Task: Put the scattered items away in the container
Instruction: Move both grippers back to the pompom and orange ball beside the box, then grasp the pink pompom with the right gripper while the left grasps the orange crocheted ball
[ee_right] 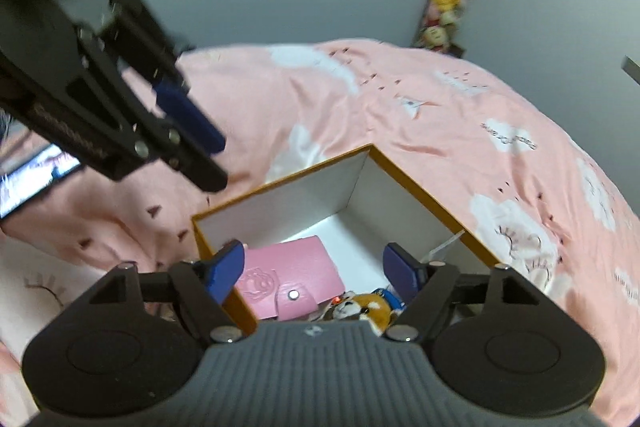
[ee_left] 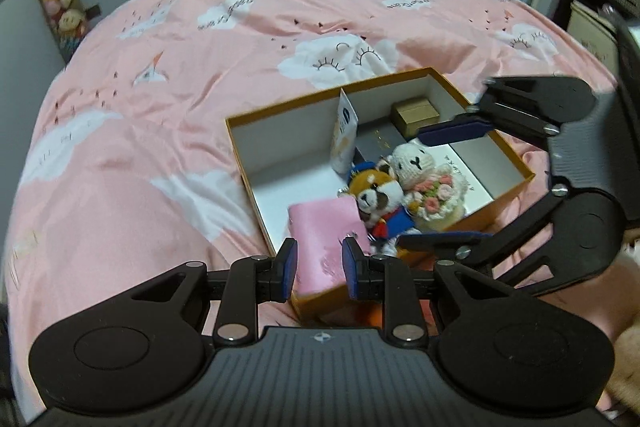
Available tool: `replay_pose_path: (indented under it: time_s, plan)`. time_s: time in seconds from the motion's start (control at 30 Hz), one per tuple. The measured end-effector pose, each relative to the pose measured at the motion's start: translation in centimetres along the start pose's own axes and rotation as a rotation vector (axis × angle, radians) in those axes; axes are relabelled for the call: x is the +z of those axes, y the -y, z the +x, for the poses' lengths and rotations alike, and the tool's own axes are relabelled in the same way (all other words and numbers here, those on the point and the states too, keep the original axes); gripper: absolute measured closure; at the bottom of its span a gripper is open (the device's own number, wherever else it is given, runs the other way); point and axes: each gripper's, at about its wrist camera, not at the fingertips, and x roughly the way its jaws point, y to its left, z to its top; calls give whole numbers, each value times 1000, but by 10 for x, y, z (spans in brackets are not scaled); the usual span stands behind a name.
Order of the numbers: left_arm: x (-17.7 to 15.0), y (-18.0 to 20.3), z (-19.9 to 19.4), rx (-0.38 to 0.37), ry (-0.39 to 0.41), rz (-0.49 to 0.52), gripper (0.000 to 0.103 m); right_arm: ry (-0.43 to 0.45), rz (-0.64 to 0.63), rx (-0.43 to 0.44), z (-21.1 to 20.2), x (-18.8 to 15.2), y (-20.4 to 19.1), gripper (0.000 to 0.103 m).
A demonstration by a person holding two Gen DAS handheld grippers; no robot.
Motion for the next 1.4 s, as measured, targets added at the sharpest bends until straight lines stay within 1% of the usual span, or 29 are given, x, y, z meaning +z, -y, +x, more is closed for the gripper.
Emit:
replay_pose_path:
  time_s: [0.13, 0.2, 0.27, 0.33, 0.4, 0.47, 0.5, 0.63, 0.73, 0.83, 0.97, 1.1, 1.27, 1.4]
  plan:
    - [-21, 6, 0, -1, 16, -61, 74, 63, 123, -44, -19, -19, -6, 25]
    - [-31, 10, 3, -13, 10, -79, 74, 90, 194, -61, -28, -30, -8, 27]
    - [-42, 16, 7, -17, 9, -86, 74, 100, 265, -77, -37, -42, -11, 32]
    - [-51, 22, 11, -17, 18, -89, 73, 110, 348, -94, -42, -56, -14, 32]
    - [-59, 28, 18, -22, 20, -94, 66, 107, 415, -105, -43, -68, -18, 34]
    - [-66, 35, 26, -22, 24, -86, 52, 89, 469, -121, -42, -80, -22, 34]
    - [-69, 39, 30, -17, 24, -74, 51, 77, 490, -126, -40, -87, -25, 34]
    - [-80, 58, 48, 38, 25, 20, 51, 20, 514, -175, -28, -107, -29, 35]
    - [-86, 68, 62, 73, 18, 103, 51, -6, 541, -175, -20, -118, -27, 35]
    - [-93, 76, 74, 70, 3, 162, 51, -21, 583, -160, -14, -124, -22, 35]
    - [-98, 85, 85, 49, -18, 232, 51, -38, 599, -142, -6, -127, -20, 34]
    - [-100, 92, 98, 43, -37, 274, 51, -59, 607, -124, 3, -130, -19, 35]
    - [-100, 97, 116, 51, -64, 299, 51, -88, 623, -108, 15, -136, -17, 35]
    - [-100, 99, 126, 98, -74, 306, 51, -108, 639, -96, 22, -140, -15, 35]
